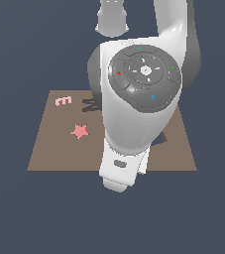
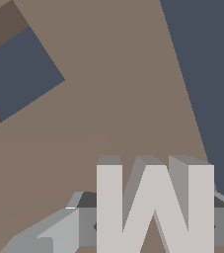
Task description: Insert a designated object into the corresponding slot on a board.
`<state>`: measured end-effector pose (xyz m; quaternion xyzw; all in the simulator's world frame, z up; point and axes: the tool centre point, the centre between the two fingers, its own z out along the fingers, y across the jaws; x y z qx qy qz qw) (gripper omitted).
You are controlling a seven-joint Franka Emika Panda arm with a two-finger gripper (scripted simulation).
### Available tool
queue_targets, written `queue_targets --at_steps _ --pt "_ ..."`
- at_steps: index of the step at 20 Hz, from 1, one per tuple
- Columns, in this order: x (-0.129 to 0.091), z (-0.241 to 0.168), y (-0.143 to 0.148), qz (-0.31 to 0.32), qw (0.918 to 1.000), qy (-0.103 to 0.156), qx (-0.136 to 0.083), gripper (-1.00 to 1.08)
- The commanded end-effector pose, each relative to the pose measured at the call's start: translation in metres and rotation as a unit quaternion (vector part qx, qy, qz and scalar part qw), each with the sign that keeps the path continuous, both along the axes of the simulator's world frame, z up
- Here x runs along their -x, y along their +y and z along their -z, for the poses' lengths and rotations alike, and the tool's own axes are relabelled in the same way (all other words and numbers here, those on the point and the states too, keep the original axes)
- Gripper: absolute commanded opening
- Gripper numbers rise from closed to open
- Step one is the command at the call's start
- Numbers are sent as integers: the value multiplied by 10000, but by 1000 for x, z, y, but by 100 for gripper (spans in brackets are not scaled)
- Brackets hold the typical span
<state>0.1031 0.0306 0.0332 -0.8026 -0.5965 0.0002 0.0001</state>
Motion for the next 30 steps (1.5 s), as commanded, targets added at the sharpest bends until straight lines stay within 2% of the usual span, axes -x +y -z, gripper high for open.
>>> queue_targets --at_steps 1,8,15,22,30 --pt "1 0 0 -8 10000 1 0 -100" --pt "11 0 -3 -114 9999 2 0 -100" --pt "34 -1 -11 -355 9994 2 0 -100" --pt "73 -3 -28 -782 9969 2 -1 -100" --pt "126 -5 -59 -1407 9901 2 -1 -100"
